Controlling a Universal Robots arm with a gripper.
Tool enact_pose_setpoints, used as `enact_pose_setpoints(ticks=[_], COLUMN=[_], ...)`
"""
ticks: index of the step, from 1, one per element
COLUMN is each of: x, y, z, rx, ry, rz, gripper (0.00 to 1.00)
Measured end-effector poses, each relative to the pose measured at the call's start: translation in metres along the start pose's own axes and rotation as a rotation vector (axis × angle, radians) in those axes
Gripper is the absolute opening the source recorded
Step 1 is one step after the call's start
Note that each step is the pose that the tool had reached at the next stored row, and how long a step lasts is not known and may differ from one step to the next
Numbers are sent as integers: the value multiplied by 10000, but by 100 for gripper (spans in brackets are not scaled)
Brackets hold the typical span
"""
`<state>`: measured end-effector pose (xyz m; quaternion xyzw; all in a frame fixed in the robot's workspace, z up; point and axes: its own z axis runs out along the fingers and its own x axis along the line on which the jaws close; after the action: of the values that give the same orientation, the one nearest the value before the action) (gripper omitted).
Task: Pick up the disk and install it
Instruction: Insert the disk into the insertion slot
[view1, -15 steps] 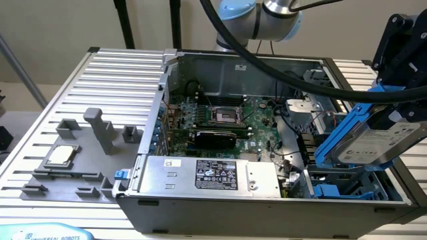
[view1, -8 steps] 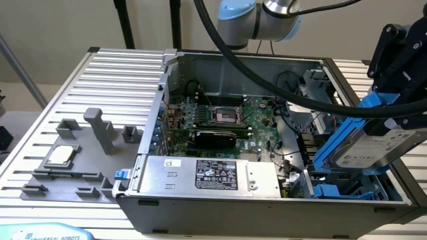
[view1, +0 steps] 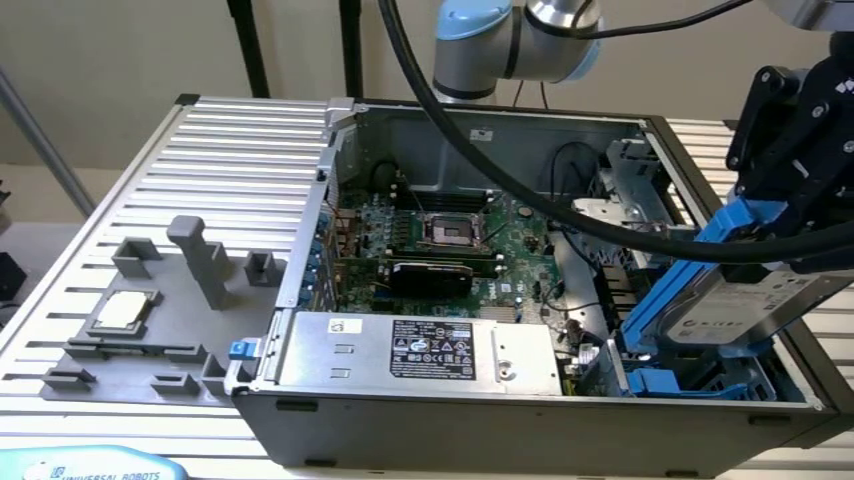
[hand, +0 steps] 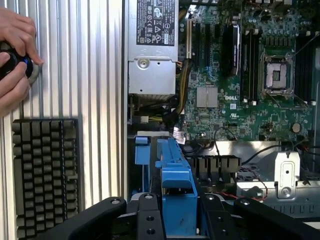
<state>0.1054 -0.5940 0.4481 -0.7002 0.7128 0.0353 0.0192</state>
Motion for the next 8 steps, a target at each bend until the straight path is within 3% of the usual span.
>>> enact_pose_setpoints(ticks=[8], x=[4], y=[-10], z=[52], rx=[0], ry=[20], rz=[-1], gripper=[33])
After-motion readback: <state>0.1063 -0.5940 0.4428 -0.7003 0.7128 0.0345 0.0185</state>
